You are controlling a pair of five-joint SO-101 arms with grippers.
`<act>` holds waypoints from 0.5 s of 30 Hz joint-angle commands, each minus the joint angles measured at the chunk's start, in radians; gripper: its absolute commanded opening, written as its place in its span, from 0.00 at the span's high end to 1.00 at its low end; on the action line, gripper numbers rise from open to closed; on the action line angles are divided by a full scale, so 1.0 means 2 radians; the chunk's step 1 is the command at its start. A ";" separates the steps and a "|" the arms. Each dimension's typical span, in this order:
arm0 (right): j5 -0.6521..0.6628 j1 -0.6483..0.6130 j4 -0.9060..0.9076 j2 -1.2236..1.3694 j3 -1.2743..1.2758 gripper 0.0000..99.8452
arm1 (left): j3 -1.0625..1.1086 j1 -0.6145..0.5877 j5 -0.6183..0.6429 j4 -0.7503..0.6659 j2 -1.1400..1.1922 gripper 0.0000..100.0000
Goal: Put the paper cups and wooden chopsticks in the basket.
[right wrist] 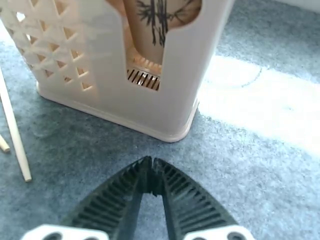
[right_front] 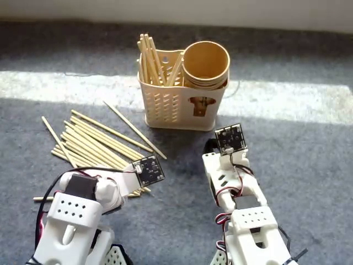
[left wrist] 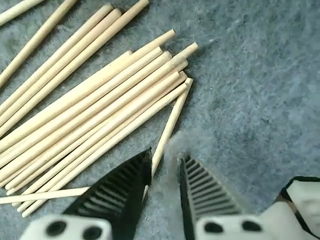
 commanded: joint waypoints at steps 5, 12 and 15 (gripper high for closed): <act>0.006 0.004 0.000 -0.007 -0.005 0.98 | 0.017 -0.004 -0.027 -0.018 -0.003 0.88; 0.006 0.004 0.000 -0.007 -0.006 0.98 | 0.007 -0.004 -0.027 -0.069 0.103 0.88; 0.006 0.004 0.000 -0.007 -0.006 0.98 | -0.017 -0.005 -0.027 -0.088 0.165 0.88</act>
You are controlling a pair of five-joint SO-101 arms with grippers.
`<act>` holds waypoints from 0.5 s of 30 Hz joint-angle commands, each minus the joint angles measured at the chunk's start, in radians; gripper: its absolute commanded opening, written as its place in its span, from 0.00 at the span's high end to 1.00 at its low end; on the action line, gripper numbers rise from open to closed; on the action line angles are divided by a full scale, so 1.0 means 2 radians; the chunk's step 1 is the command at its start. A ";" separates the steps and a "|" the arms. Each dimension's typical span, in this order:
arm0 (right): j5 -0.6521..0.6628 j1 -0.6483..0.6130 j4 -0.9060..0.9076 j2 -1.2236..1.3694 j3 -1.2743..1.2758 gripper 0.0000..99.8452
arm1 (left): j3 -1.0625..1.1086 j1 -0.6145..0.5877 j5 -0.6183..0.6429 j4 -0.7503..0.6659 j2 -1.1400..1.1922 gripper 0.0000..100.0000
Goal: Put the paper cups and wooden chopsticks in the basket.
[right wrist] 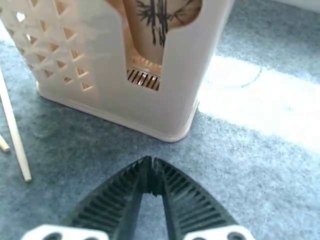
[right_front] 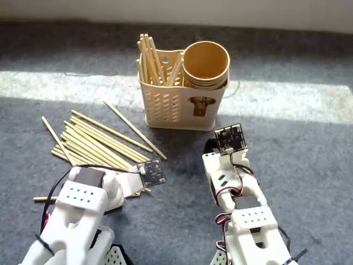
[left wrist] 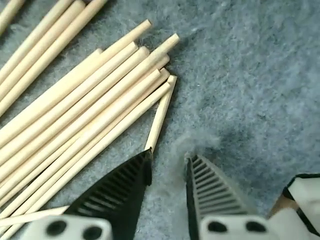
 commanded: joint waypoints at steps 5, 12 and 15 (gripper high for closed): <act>0.006 0.004 0.000 -0.007 -0.006 0.98 | -0.072 -0.007 -0.003 -0.051 0.136 0.88; 0.006 0.004 0.000 -0.007 -0.006 0.98 | -0.109 -0.007 -0.004 -0.058 0.234 0.90; 0.006 0.004 0.000 -0.007 -0.006 0.98 | -0.124 -0.005 -0.005 -0.055 0.258 0.95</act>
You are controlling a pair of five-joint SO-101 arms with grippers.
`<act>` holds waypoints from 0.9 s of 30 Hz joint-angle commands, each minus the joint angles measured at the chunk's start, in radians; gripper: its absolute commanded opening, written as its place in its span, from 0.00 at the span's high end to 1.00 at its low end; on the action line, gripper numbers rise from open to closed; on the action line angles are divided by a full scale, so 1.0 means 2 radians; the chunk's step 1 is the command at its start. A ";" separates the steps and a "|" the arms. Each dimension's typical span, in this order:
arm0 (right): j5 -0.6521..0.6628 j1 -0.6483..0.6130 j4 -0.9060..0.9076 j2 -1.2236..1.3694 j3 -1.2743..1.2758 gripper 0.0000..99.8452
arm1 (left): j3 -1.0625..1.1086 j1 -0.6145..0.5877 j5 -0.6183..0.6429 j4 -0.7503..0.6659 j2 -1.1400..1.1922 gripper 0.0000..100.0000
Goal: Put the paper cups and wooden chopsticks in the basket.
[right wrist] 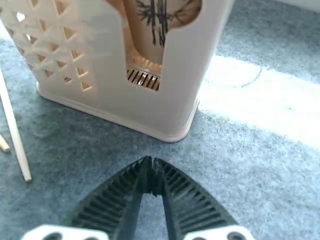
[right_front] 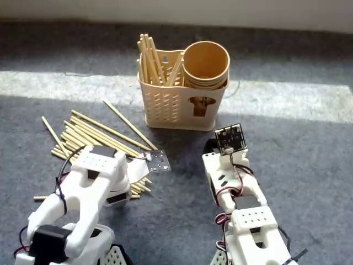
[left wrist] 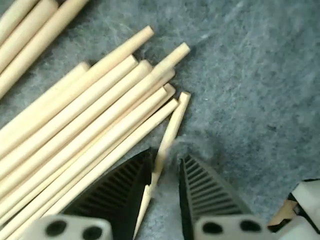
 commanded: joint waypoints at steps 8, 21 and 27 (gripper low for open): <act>0.006 0.004 0.000 -0.007 -0.006 0.98 | -0.030 0.010 -0.005 0.044 0.011 0.99; 0.006 0.003 0.000 -0.007 -0.006 0.98 | -0.031 0.044 0.012 0.153 -0.140 0.99; 0.006 0.003 0.000 -0.007 -0.006 0.98 | -0.076 0.040 0.013 0.217 -0.217 0.99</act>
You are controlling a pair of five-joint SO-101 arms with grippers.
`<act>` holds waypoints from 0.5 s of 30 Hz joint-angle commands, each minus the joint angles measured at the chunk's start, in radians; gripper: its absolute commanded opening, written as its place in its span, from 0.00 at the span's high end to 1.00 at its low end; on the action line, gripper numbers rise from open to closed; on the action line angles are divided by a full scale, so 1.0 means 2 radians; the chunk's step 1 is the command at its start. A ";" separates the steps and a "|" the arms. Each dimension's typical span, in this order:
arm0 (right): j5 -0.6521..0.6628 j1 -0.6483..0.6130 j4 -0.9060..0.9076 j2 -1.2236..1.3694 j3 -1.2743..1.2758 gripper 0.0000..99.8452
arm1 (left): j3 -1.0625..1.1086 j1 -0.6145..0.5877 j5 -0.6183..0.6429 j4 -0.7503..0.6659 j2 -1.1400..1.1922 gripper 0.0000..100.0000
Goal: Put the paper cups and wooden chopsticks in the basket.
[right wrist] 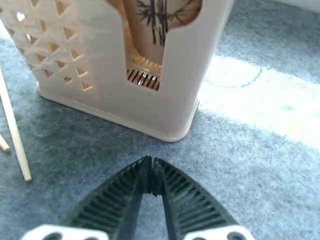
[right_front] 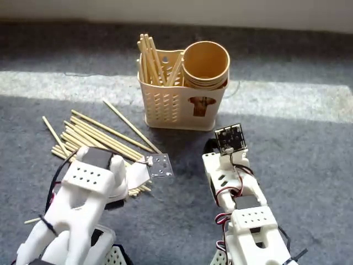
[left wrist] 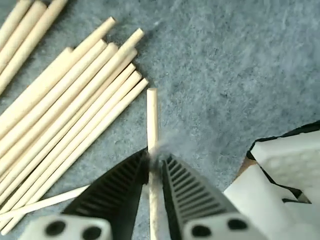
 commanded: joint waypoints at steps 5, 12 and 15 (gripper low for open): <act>0.006 0.003 0.000 -0.007 -0.006 0.98 | -0.090 0.009 0.069 0.040 -0.103 0.99; 0.006 0.003 0.000 -0.007 -0.006 0.98 | -0.157 0.007 0.149 0.040 -0.158 0.99; 0.006 0.003 0.000 -0.007 -0.006 0.98 | -0.187 0.007 0.187 0.028 -0.169 0.99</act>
